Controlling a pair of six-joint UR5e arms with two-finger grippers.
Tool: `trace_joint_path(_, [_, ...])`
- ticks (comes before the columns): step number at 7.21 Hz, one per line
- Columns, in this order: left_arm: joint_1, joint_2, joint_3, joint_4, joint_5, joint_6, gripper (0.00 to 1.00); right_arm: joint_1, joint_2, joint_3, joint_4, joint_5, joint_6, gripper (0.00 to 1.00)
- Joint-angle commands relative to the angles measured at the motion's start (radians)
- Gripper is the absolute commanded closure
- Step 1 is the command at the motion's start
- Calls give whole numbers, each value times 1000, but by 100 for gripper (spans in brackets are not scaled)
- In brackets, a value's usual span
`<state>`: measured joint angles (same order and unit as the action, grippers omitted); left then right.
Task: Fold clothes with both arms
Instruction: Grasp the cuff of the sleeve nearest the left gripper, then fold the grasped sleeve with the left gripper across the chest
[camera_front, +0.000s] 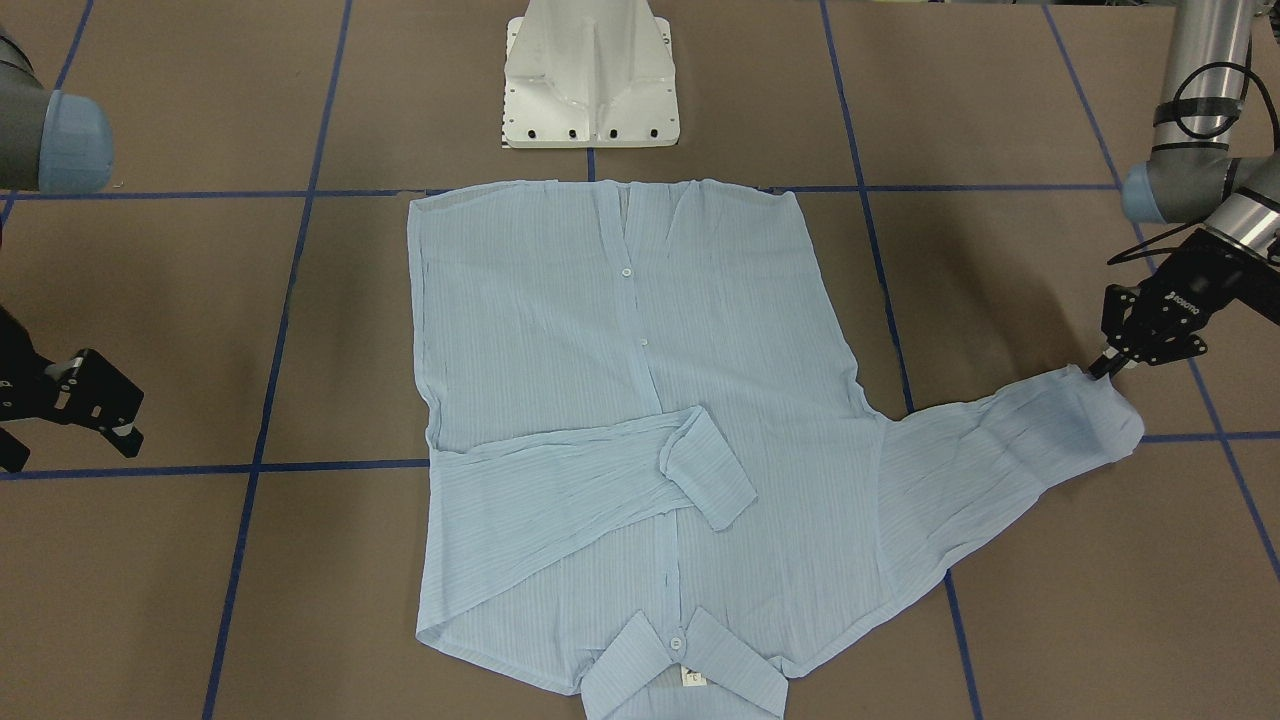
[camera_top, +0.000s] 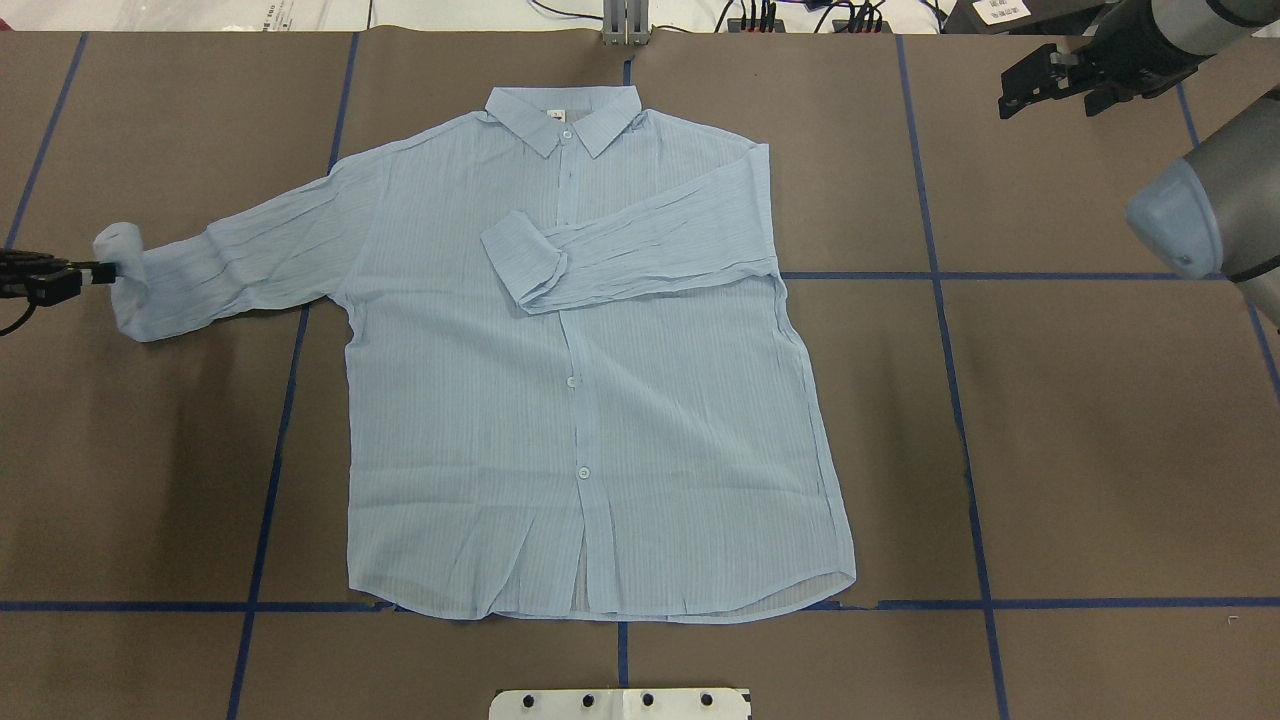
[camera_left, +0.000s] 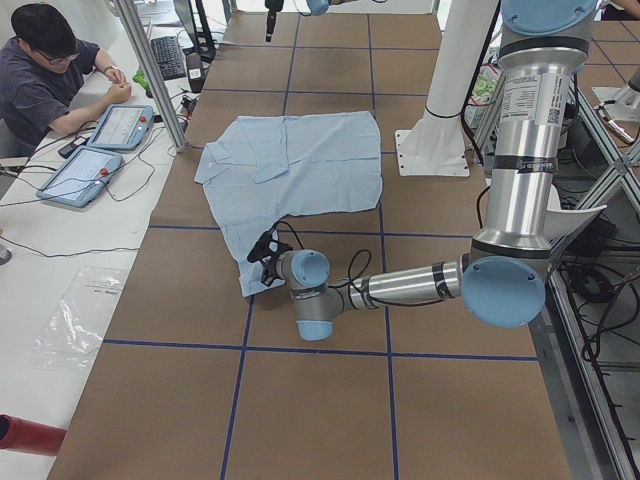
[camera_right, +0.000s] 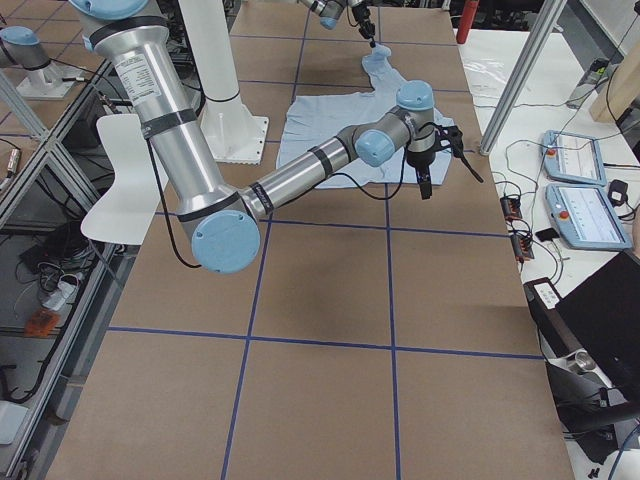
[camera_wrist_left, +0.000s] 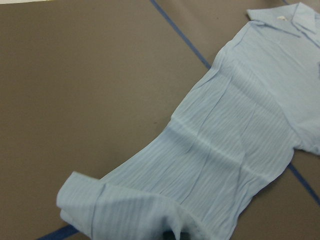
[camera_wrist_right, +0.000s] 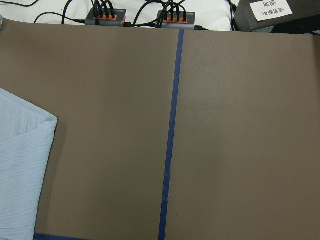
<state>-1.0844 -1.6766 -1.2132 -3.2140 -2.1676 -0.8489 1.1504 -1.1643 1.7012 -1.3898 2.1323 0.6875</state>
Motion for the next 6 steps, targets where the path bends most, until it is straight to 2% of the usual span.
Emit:
trace_joint_path(1, [1, -153, -76, 134, -17, -198, 100, 0, 0, 0, 0, 0, 1, 0])
trace_joint_path(2, [14, -232, -118, 211, -12, -298, 100, -1, 1, 0, 0, 0, 1, 0])
trace_joint_path(3, [79, -288, -141, 262, 0, -356, 100, -1, 1, 0, 0, 1, 3, 0])
trace_joint_path(6, [242, -498, -151, 408, 124, -493, 100, -1, 3, -3, 0, 3, 3, 0])
